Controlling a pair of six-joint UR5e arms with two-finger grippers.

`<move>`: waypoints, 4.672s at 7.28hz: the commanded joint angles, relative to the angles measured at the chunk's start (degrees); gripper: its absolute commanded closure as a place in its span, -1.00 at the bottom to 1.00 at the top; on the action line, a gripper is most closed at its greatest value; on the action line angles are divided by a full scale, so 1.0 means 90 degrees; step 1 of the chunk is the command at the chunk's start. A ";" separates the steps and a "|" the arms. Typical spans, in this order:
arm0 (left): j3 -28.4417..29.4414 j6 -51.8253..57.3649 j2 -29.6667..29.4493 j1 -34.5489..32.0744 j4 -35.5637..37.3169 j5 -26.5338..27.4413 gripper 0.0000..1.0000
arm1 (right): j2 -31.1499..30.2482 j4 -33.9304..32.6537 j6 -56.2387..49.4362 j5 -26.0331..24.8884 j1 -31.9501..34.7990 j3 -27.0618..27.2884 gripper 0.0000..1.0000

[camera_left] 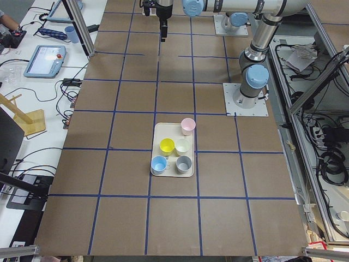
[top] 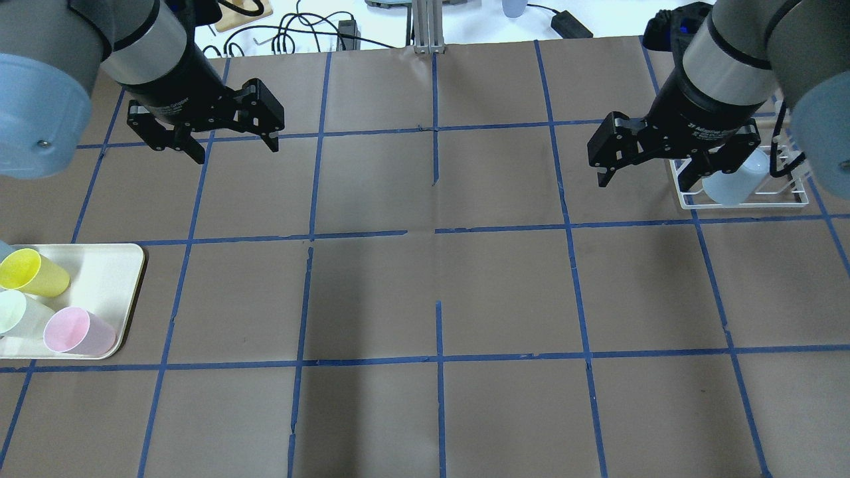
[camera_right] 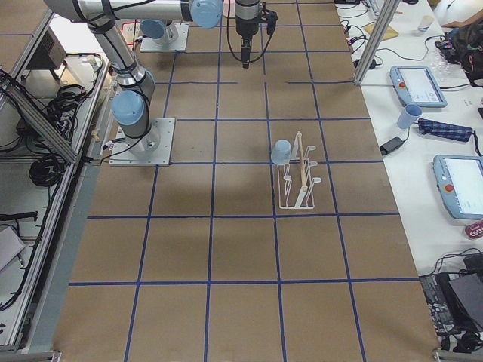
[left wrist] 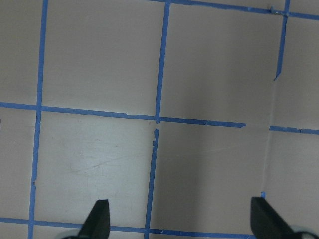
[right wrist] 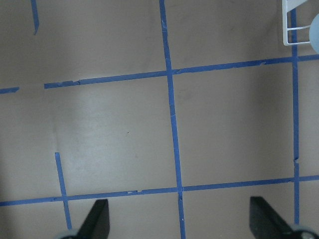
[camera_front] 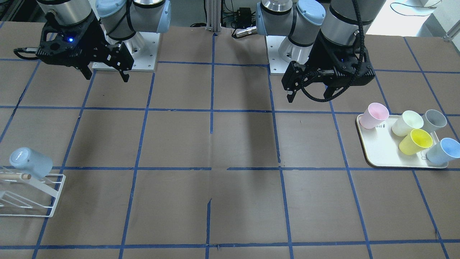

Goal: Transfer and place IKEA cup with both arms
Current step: 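Move the right gripper toward the light blue cup on the wire rack, then lower the right gripper and close it on the light blue cup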

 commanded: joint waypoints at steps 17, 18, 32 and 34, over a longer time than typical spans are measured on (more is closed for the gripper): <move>-0.0017 -0.0021 0.0005 -0.0010 0.0009 0.0029 -1.00 | 0.2549 -0.2597 -0.3729 -0.0008 -0.2681 0.0067 -1.00; -0.0027 -0.0021 0.0014 -0.0010 0.0009 0.0039 -1.00 | 0.2559 -0.2597 -0.3709 0.0041 -0.2671 0.0067 -1.00; -0.0017 -0.0012 0.0015 0.0000 0.0009 0.0039 -1.00 | 0.2735 -0.2803 -0.3533 -0.0037 -0.2622 0.0038 -0.01; -0.0017 -0.0021 0.0015 0.0000 0.0009 0.0039 -1.00 | 0.2705 -0.2744 -0.3533 -0.0037 -0.2622 -0.0001 0.36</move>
